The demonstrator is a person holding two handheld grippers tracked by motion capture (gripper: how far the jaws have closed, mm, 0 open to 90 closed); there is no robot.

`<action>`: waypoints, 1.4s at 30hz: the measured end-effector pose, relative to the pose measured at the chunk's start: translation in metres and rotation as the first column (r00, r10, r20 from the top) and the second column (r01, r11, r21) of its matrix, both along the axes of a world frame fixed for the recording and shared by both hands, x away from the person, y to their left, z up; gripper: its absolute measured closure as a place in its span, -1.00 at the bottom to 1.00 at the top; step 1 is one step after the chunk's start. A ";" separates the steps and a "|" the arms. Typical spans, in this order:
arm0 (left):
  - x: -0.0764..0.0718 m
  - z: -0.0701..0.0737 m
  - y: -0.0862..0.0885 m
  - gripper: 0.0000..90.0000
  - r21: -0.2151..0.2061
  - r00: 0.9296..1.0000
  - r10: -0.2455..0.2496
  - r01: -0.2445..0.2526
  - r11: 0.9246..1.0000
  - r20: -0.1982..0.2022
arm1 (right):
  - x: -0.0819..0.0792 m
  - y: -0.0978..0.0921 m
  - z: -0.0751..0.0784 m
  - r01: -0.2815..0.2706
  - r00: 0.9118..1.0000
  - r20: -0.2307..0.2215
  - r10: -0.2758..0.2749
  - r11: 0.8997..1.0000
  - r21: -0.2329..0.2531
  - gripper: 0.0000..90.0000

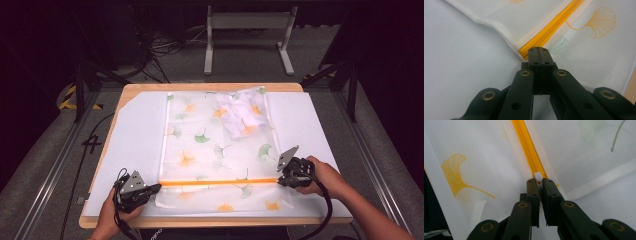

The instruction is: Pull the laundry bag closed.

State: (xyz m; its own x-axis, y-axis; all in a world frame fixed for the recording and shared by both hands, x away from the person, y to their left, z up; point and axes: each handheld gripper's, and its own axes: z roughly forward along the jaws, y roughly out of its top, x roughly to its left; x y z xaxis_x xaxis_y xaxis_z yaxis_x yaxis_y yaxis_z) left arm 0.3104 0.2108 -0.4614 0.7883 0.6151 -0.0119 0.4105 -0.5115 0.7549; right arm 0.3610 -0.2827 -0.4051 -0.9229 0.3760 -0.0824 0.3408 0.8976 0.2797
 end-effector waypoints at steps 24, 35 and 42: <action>-0.002 0.001 -0.001 1.00 0.015 1.000 -0.001 0.000 1.000 0.009 | -0.014 -0.017 -0.004 0.029 0.995 0.091 -0.041 0.991 0.129 0.86; -0.002 0.002 0.005 1.00 0.008 1.000 0.001 -0.001 1.000 -0.002 | -0.019 -0.026 -0.010 0.050 0.989 0.126 -0.081 0.973 0.226 0.84; -0.003 0.002 0.007 1.00 0.023 1.000 0.001 -0.002 1.000 0.010 | -0.019 -0.026 -0.011 0.058 0.985 0.139 -0.100 0.960 0.275 0.75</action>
State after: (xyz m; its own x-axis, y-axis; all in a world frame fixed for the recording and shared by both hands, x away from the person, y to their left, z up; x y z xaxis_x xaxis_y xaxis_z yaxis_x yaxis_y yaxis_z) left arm 0.3072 0.2181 -0.4592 0.7875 0.6163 0.0099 0.4041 -0.5283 0.7467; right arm 0.3417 -0.3092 -0.4158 -0.8742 0.4745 -0.1030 0.3433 0.7541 0.5599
